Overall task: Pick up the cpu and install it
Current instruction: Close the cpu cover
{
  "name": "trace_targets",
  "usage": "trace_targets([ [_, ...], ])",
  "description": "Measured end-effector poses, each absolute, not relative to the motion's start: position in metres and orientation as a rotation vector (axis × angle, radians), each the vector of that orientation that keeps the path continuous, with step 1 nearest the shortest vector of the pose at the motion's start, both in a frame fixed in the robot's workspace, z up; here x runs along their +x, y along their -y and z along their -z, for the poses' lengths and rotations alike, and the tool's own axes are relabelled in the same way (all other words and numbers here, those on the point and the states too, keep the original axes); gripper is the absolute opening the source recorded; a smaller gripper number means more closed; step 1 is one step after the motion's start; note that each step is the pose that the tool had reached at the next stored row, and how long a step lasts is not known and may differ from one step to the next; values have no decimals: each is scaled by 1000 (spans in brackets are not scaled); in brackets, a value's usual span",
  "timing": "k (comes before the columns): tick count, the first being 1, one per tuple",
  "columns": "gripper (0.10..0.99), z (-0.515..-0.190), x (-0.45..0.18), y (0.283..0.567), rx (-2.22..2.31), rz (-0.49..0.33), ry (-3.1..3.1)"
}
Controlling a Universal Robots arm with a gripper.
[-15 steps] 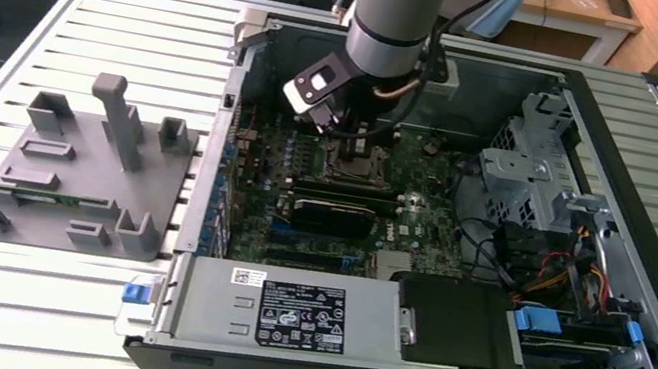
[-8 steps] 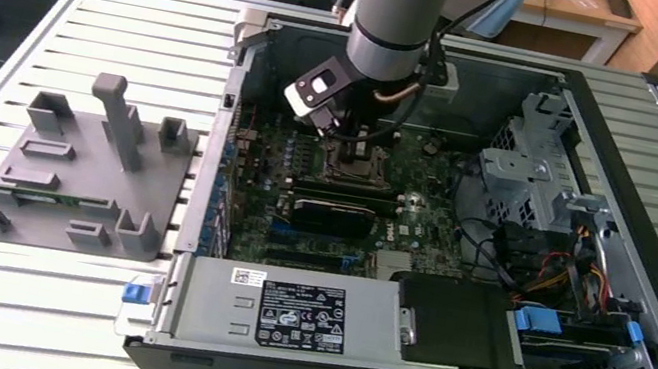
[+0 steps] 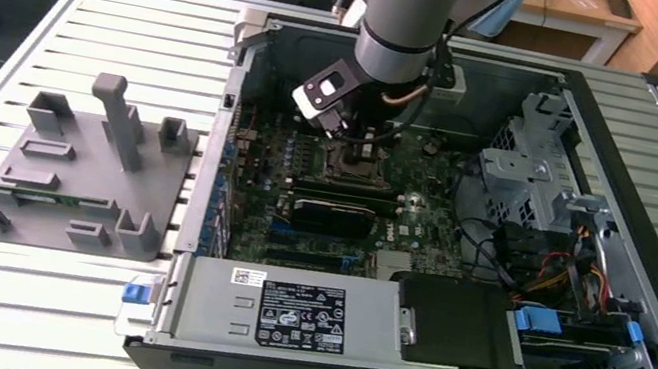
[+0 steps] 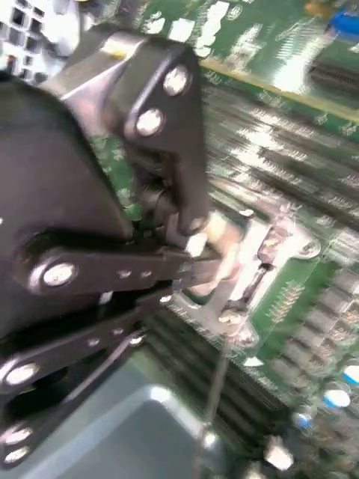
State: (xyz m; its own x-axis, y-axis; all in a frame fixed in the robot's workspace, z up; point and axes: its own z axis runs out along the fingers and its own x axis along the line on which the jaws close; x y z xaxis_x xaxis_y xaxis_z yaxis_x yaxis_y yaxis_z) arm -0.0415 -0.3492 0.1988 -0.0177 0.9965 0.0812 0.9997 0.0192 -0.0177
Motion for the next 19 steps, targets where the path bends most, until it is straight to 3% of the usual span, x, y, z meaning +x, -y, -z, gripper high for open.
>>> trace_targets([
  [10, 110, -220, -40, 349, -2151, 68, 2191],
  [19, 110, -219, -32, 349, -2151, 68, 2191],
])
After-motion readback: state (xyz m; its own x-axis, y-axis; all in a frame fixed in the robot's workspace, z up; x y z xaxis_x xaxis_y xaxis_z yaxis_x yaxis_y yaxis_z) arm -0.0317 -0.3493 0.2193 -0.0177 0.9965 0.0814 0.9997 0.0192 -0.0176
